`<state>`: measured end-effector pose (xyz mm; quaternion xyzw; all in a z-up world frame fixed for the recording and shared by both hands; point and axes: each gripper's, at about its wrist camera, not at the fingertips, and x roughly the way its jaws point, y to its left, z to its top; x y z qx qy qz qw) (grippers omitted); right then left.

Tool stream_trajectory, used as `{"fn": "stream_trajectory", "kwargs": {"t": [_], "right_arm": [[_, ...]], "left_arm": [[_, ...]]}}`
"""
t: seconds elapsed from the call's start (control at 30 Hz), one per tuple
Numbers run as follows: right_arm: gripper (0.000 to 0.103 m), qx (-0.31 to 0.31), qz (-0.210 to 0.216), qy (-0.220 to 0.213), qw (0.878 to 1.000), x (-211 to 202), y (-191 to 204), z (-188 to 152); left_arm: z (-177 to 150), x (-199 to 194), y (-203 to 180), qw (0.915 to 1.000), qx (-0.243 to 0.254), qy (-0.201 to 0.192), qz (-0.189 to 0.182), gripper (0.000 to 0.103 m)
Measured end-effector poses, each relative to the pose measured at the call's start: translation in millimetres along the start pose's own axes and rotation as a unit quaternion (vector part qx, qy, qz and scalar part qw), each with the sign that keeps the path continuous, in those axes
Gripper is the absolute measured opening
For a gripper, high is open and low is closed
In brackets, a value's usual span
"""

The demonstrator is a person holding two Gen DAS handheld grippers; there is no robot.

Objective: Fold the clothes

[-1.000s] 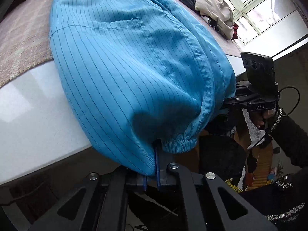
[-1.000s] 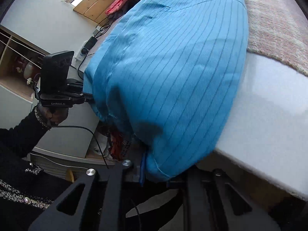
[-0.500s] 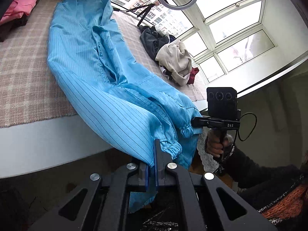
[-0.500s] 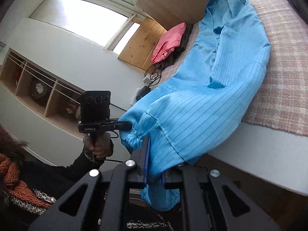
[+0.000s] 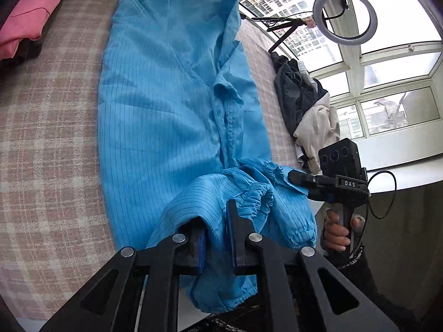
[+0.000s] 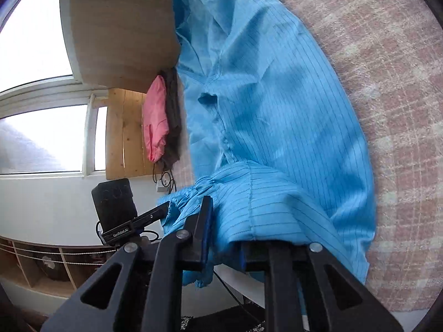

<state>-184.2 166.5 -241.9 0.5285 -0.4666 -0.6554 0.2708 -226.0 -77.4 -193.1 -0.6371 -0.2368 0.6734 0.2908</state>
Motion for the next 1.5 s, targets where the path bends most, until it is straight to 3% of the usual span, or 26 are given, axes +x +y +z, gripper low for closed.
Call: {"fn": "stream_trajectory", "kwargs": {"t": [0.1,0.13,0.17,0.23,0.33,0.43,0.53,0.63,0.73,0.8,0.87,0.97,1.03,1.13,1.17,1.23,1.37,1.5], "right_arm": [[0.033,0.014,-0.021,0.017,1.0,-1,0,14],[0.05,0.019,-0.028,0.023,0.999,-2,0,19],[0.057,0.024,-0.035,0.028,0.999,-2,0,23],[0.057,0.01,-0.025,0.021,0.999,-25,7,17],[0.057,-0.072,-0.07,-0.008,0.995,-56,26,4],[0.055,-0.174,-0.134,-0.006,0.976,-67,45,-15],[0.049,-0.236,-0.157,0.052,0.958,-40,47,-34],[0.049,-0.266,-0.164,0.105,0.944,-3,44,-37],[0.049,-0.285,-0.179,0.131,0.932,26,43,-26],[0.049,-0.298,-0.189,0.148,0.924,45,43,-18],[0.049,-0.296,-0.182,0.126,0.929,50,53,8],[0.05,-0.265,-0.231,0.054,0.934,43,58,55],[0.05,-0.245,-0.222,0.06,0.942,30,58,64],[0.055,-0.277,-0.226,0.034,0.933,-3,62,45],[0.063,-0.277,-0.246,0.022,0.929,-11,56,39],[0.064,-0.274,-0.284,-0.002,0.919,-26,43,26],[0.064,-0.208,-0.285,0.018,0.935,-30,-3,14],[0.064,-0.197,-0.283,0.019,0.938,-23,-18,14]], "left_arm": [[9,-9,3,0.9998,0.008,0.006,-0.015,0.037],[9,-15,2,0.9998,0.01,0.002,-0.017,0.04],[9,-22,2,0.9997,0.013,-0.002,-0.019,0.04],[6,-38,0,0.9993,0.023,-0.012,-0.026,0.046],[-9,-61,0,0.9983,0.043,-0.036,-0.016,0.047],[-40,-70,4,0.9967,0.064,-0.044,0.022,0.045],[-76,-50,8,0.9949,0.081,-0.011,0.059,0.045],[-91,-15,9,0.9964,0.071,0.02,0.042,0.044],[-76,9,0,0.9967,0.074,0.022,0.025,0.044],[-50,7,-5,0.9976,0.068,-0.008,-0.004,0.044],[-14,-3,-6,0.9966,0.049,-0.057,-0.034,0.044],[35,-28,10,0.9921,-0.019,-0.122,-0.024,0.044],[33,-50,6,0.9895,0.002,-0.144,-0.012,0.045],[4,-71,-1,0.9834,0.047,-0.164,0.061,0.057],[-7,-69,2,0.983,0.049,-0.159,0.078,0.058],[-24,-53,10,0.9872,0.043,-0.128,0.084,0.058],[-41,-11,23,0.988,0.057,-0.068,0.126,0.058],[-40,10,29,0.9871,0.064,-0.05,0.138,0.057]]}}
